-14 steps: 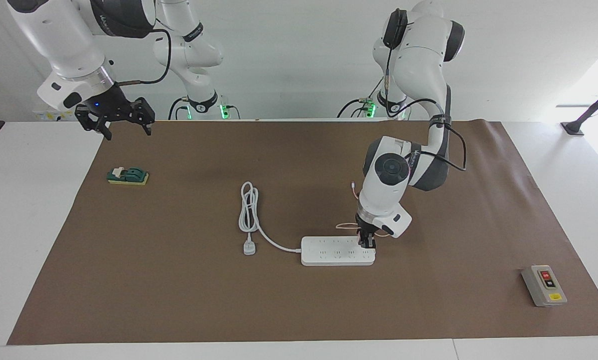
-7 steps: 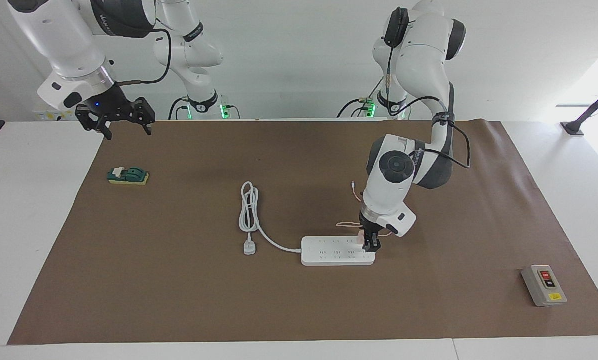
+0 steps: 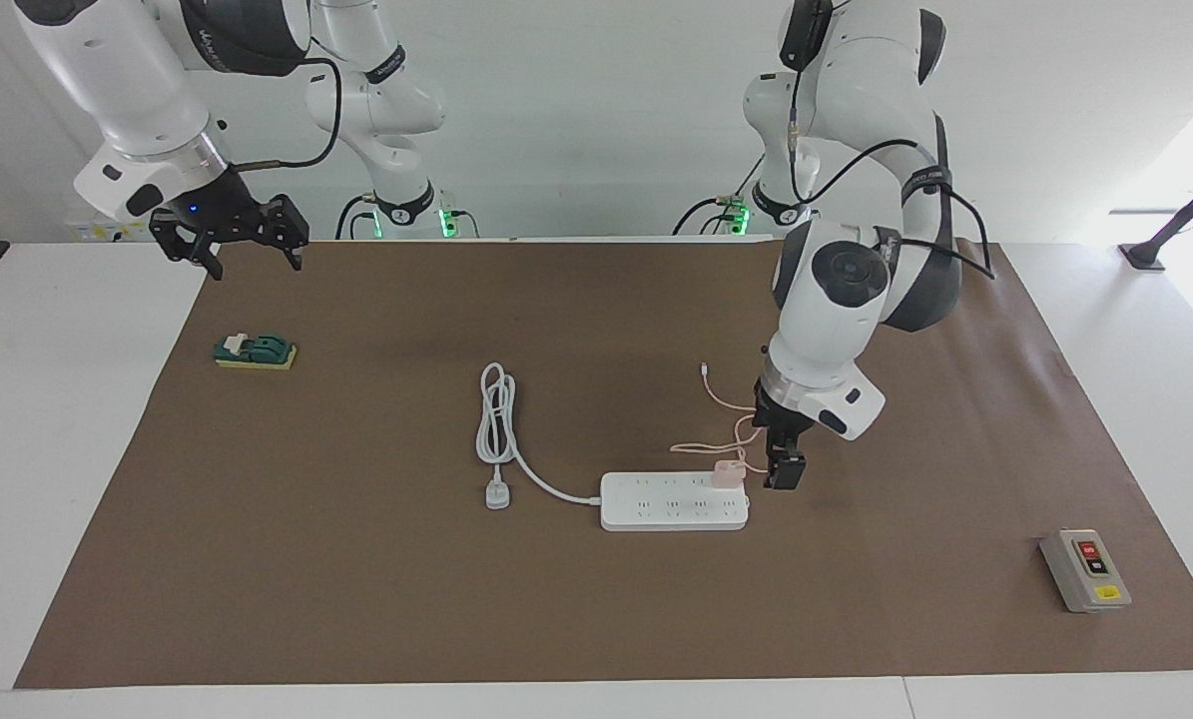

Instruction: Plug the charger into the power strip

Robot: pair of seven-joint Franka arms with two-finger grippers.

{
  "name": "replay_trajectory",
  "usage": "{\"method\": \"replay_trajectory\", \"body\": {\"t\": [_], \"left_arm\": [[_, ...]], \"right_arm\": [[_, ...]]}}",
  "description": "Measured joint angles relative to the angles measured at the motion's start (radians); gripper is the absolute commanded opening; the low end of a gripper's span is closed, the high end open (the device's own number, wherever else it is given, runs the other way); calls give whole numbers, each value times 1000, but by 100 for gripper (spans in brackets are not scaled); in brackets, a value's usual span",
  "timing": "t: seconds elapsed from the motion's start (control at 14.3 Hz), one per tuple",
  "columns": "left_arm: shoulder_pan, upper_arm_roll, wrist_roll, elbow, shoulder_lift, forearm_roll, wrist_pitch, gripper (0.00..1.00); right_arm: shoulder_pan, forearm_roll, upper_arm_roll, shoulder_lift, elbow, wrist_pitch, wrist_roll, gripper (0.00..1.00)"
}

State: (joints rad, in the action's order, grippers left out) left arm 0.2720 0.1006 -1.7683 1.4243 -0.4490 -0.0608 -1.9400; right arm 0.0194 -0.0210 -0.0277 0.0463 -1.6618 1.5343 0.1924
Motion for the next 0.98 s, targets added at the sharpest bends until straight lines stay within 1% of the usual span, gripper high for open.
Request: {"method": "replay_trajectory", "body": {"t": [0.21,0.49,0.77,0.98], "left_arm": [[-78,-2,244,1,67,0,79,100],[-231,-3,631,1,147,0,177,100],[-361,-4,975,2,207,0,265,100],[-421,-4,1165,3,252,0,299,100]], "right_arm": [[0,0,0,0,0,0,0,100],[0,0,0,0,0,0,0,100],[0,0,0,0,0,0,0,100],[0,0,0,0,0,0,0,100]]}}
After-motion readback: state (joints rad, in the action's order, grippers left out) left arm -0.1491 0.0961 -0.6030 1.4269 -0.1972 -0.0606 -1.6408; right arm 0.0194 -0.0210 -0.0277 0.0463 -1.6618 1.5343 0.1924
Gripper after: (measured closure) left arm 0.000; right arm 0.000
